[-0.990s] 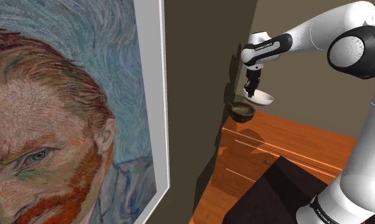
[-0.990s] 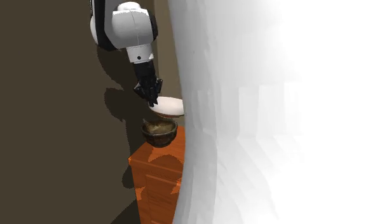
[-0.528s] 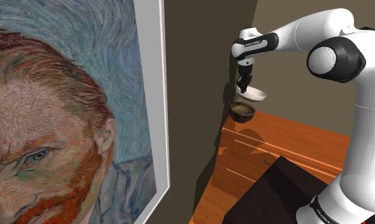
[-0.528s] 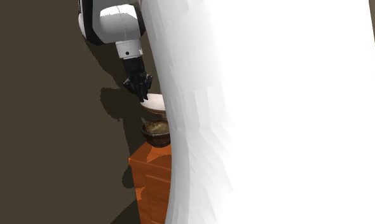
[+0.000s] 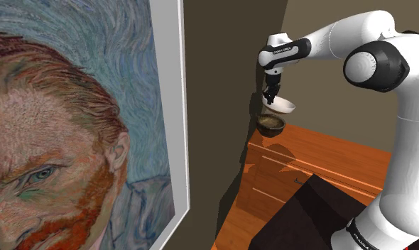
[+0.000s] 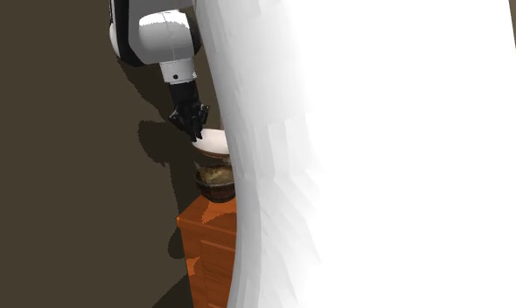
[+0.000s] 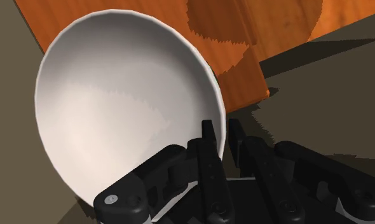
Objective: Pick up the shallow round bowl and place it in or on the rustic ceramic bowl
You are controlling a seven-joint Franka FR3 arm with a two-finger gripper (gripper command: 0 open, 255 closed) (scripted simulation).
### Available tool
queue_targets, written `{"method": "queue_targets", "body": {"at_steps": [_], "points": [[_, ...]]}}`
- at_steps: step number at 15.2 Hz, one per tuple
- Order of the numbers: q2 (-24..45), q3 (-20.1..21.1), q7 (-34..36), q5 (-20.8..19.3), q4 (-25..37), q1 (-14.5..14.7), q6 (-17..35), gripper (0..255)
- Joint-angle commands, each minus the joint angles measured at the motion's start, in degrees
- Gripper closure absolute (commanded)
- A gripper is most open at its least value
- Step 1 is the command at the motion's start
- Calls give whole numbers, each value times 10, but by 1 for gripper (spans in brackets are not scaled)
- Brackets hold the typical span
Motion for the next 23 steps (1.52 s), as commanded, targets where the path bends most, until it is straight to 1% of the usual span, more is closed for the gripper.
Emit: {"method": "queue_targets", "body": {"at_steps": [1, 10, 18, 19, 21, 23], "points": [[51, 7, -2, 3, -3, 0, 41, 255], [78, 17, 3, 4, -31, -7, 96, 255], [77, 29, 7, -3, -31, -18, 96, 255], [78, 31, 13, -3, -33, -14, 98, 0], [45, 24, -1, -9, -98, -21, 132, 0], [50, 23, -6, -7, -101, -25, 140, 0]]}}
